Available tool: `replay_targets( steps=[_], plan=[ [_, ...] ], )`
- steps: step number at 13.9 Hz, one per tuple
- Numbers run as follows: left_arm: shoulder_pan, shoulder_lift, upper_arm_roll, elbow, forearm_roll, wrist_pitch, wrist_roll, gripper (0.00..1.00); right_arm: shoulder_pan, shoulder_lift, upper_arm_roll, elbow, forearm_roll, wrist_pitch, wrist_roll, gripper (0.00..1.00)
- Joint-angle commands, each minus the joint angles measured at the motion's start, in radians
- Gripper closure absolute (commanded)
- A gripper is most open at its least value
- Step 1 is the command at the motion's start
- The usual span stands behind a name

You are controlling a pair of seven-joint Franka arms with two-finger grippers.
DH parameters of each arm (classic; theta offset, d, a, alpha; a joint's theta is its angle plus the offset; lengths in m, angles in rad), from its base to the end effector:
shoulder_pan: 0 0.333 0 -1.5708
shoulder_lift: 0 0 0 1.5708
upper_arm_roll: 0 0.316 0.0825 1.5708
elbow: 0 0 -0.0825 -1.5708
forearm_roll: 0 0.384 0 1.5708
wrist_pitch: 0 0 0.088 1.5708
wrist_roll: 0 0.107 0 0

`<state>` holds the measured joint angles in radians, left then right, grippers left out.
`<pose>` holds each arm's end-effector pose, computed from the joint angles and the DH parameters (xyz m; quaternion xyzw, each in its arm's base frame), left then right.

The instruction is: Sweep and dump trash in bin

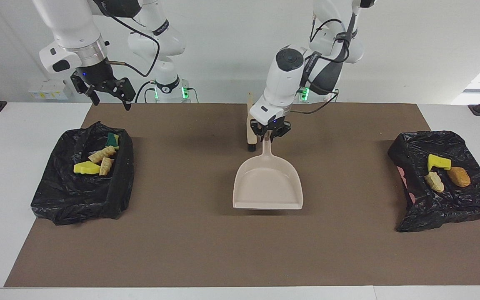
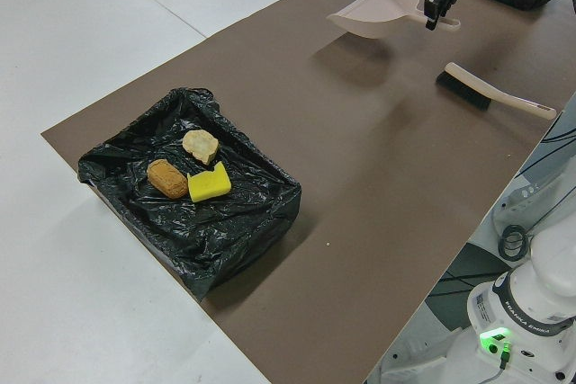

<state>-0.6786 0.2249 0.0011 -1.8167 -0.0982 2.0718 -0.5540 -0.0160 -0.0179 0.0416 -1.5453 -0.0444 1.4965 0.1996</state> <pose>0.4813 -0.3938 0.4179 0.9982 -0.0388 -0.0127 0.0440 0.5415 0.0091 0.6399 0.9957 -0.0882 -0.0128 0.0241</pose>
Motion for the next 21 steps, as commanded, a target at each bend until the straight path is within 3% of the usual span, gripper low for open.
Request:
replay_targets(
  steps=[1,4,5,6,7,16,21],
  plan=[
    [-0.039,0.062,0.022,0.002,-0.014,0.091,-0.038,1.00,-0.001,-0.020,-0.002,-0.021,0.026,-0.001,-0.029,0.00],
    [-0.039,0.091,0.022,-0.004,-0.014,0.117,-0.044,1.00,0.001,-0.019,0.007,-0.016,0.051,0.007,-0.029,0.00],
    [-0.039,0.091,0.022,-0.016,-0.014,0.135,-0.044,0.94,-0.001,-0.017,0.008,-0.010,0.049,0.007,-0.032,0.00],
    [-0.030,0.091,0.022,-0.016,-0.014,0.133,-0.031,0.56,0.001,-0.019,0.008,-0.007,0.049,0.002,-0.034,0.00],
    [-0.026,0.091,0.022,-0.012,-0.014,0.125,-0.032,0.01,-0.001,-0.019,0.008,-0.006,0.049,-0.002,-0.034,0.00],
    [-0.002,-0.079,0.036,-0.019,-0.012,-0.145,-0.032,0.00,0.001,-0.004,0.011,0.036,0.044,-0.070,-0.026,0.00],
    [0.020,-0.156,0.037,-0.069,-0.003,-0.162,-0.032,0.00,0.002,-0.016,0.012,0.027,0.049,-0.067,-0.031,0.00]
  ],
)
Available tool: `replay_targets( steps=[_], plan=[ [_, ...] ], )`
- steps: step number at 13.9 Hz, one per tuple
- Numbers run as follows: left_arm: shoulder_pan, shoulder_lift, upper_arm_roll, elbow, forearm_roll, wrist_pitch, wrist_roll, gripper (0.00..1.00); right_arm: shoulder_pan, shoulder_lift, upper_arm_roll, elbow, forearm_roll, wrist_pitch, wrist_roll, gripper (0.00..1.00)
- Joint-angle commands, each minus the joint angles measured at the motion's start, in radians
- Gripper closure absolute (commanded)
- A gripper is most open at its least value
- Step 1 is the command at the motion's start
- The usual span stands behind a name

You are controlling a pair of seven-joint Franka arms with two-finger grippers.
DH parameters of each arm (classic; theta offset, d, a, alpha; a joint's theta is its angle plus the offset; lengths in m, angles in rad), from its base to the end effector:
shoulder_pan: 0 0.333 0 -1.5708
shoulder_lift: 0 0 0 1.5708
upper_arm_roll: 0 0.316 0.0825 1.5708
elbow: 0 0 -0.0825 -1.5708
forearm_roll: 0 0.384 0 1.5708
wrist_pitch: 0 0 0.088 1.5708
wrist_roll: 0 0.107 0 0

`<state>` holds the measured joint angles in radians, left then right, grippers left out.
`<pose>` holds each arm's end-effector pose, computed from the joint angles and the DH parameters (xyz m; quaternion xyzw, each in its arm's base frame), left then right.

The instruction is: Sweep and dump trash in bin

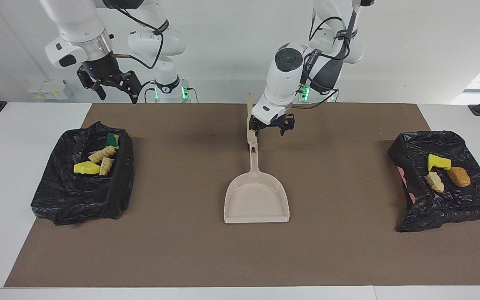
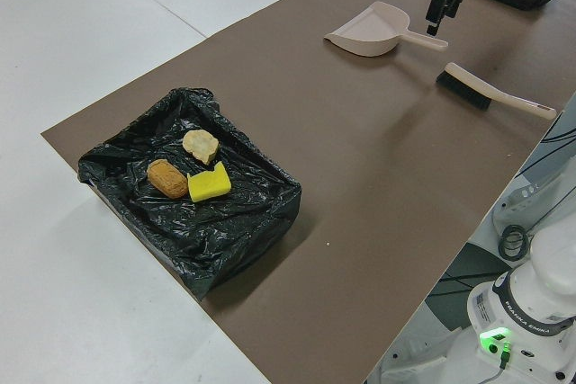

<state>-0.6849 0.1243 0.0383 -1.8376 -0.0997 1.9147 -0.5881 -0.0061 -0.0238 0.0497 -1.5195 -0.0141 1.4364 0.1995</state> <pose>0.4666 -0.3620 0.4555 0.9987 -0.0114 -0.0447 0.0224 0.5327 0.0219 0.6499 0.9964 -0.0786 -0.0285 0.0111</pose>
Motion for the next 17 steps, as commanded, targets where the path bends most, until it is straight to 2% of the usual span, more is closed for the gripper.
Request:
replay_targets(
  steps=[1,5,10,17],
  plan=[
    [0.039,-0.067,0.000,-0.046,-0.002,-0.016,0.004,0.00,-0.008,-0.011,0.004,-0.001,0.019,-0.008,-0.032,0.00],
    [0.160,-0.091,0.003,0.001,0.003,-0.017,0.039,0.00,-0.008,-0.013,0.007,-0.004,0.020,-0.007,-0.032,0.00],
    [0.323,-0.081,0.005,0.075,0.009,-0.026,0.262,0.00,-0.008,-0.013,0.007,-0.004,0.020,-0.001,-0.029,0.00],
    [0.510,-0.077,0.005,0.179,0.009,-0.190,0.467,0.00,-0.008,-0.011,0.006,-0.004,0.020,0.001,-0.018,0.00]
  ],
)
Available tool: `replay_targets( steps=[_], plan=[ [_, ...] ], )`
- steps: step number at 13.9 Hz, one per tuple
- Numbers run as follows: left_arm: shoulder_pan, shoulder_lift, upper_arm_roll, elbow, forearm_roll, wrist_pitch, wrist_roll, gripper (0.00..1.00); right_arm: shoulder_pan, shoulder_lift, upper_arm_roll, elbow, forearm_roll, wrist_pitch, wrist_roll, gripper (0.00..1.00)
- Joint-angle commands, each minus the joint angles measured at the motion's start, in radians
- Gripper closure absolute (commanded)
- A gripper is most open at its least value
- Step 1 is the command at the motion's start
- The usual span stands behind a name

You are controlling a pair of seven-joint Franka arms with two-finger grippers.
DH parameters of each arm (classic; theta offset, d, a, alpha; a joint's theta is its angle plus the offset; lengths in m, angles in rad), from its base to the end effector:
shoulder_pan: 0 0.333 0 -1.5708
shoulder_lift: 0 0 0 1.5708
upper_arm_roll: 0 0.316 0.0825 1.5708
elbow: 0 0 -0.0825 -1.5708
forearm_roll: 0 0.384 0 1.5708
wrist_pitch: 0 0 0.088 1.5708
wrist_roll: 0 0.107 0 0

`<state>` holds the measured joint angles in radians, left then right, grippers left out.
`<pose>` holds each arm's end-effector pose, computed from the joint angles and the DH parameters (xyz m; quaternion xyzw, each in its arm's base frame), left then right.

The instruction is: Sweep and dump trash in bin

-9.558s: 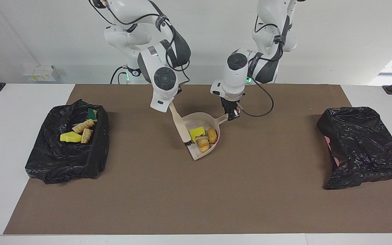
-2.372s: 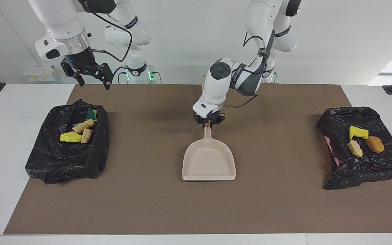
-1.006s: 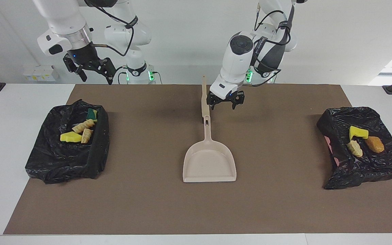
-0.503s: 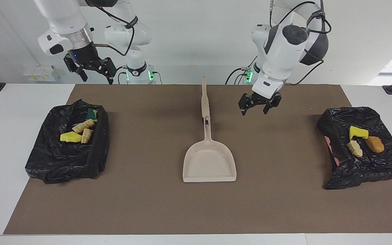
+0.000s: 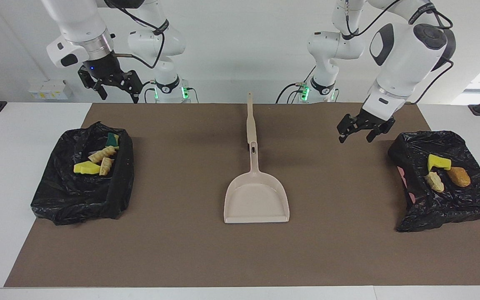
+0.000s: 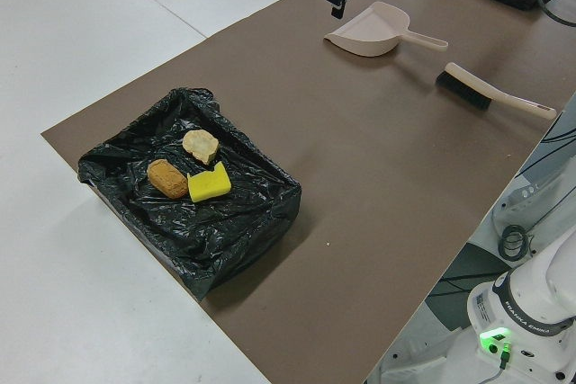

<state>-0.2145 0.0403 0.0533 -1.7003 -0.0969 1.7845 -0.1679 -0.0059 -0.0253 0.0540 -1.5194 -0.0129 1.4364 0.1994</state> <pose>0.5713 -0.1018 0.5592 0.9986 0.0125 0.0141 0.0494 0.5322 0.0245 0.6508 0.9966 -0.0763 -0.0278 0.0106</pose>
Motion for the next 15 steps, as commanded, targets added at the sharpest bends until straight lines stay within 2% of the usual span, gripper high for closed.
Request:
replay_targets(
  steps=[1,3,6,11,15],
  plan=[
    [0.065,0.003,-0.010,0.054,0.006,-0.086,0.091,0.00,-0.008,-0.011,0.003,-0.004,0.019,0.001,-0.017,0.00],
    [0.134,-0.002,-0.009,0.099,0.006,-0.160,0.186,0.00,-0.008,-0.010,0.003,-0.004,0.019,0.001,-0.015,0.00],
    [0.193,-0.007,-0.006,0.145,0.006,-0.211,0.209,0.00,-0.008,-0.010,0.001,-0.004,0.021,0.001,-0.015,0.00],
    [0.198,-0.037,0.022,0.151,0.054,-0.224,0.314,0.00,-0.008,-0.010,0.001,-0.004,0.021,0.007,-0.014,0.00],
    [0.198,-0.039,0.037,0.151,0.049,-0.223,0.292,0.00,-0.008,-0.010,0.001,-0.004,0.021,0.009,-0.014,0.00]
  ],
)
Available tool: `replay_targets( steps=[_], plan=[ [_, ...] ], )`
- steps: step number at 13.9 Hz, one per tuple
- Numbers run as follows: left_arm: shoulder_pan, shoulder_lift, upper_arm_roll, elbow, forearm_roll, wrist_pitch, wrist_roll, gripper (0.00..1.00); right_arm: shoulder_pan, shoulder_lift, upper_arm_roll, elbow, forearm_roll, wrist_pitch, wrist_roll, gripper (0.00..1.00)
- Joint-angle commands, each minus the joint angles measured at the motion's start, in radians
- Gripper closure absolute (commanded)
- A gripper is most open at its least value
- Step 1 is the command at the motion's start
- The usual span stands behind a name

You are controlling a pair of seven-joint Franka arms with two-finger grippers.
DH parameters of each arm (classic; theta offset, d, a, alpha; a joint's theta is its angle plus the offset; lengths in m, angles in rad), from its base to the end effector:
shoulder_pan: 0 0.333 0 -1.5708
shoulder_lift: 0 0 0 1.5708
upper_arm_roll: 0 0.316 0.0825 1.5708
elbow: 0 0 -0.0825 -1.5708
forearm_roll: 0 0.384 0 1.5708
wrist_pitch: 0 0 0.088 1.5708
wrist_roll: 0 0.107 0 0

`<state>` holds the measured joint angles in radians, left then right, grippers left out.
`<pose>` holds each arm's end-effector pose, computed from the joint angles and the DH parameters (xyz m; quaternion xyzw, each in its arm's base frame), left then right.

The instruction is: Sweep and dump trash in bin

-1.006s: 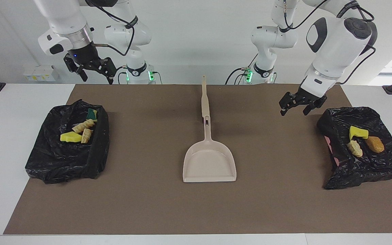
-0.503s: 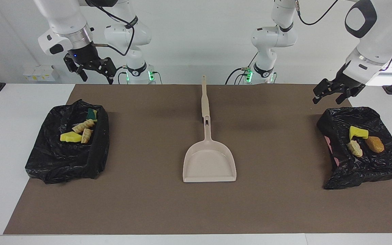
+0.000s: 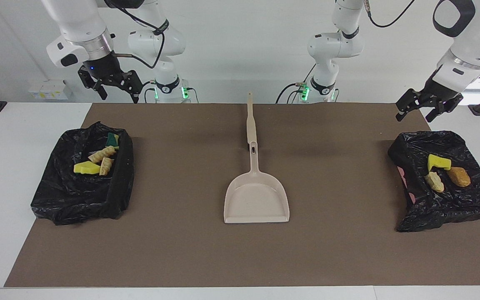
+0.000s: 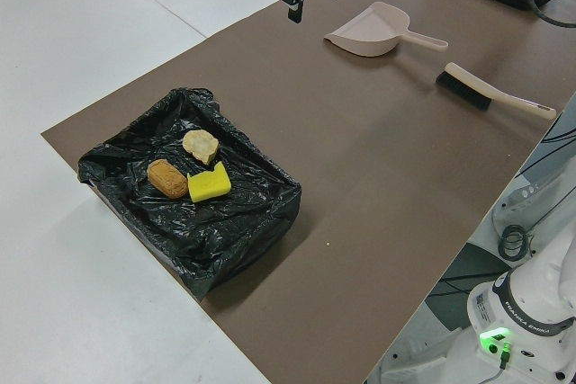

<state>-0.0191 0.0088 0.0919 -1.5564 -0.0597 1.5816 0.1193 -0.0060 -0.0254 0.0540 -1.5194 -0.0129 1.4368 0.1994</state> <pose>0.5575 0.0341 0.6276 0.9993 -0.0232 0.0110 0.0285 0.5322 0.0245 0.6508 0.9966 -0.0763 -0.0275 0.0106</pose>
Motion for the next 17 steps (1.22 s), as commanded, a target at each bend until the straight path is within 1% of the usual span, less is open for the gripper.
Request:
replay_targets(
  steps=[1,5,17],
  plan=[
    [0.001,-0.009,-0.001,0.004,0.012,-0.019,0.003,0.00,-0.008,-0.010,0.001,-0.004,0.021,0.008,-0.014,0.00],
    [-0.013,-0.012,-0.001,-0.011,0.015,-0.006,-0.029,0.00,-0.009,-0.010,0.001,-0.004,0.022,0.007,-0.014,0.00],
    [-0.053,-0.021,-0.031,-0.017,0.054,-0.014,0.019,0.00,-0.009,-0.013,0.001,-0.010,0.022,0.007,-0.015,0.00]
  ],
)
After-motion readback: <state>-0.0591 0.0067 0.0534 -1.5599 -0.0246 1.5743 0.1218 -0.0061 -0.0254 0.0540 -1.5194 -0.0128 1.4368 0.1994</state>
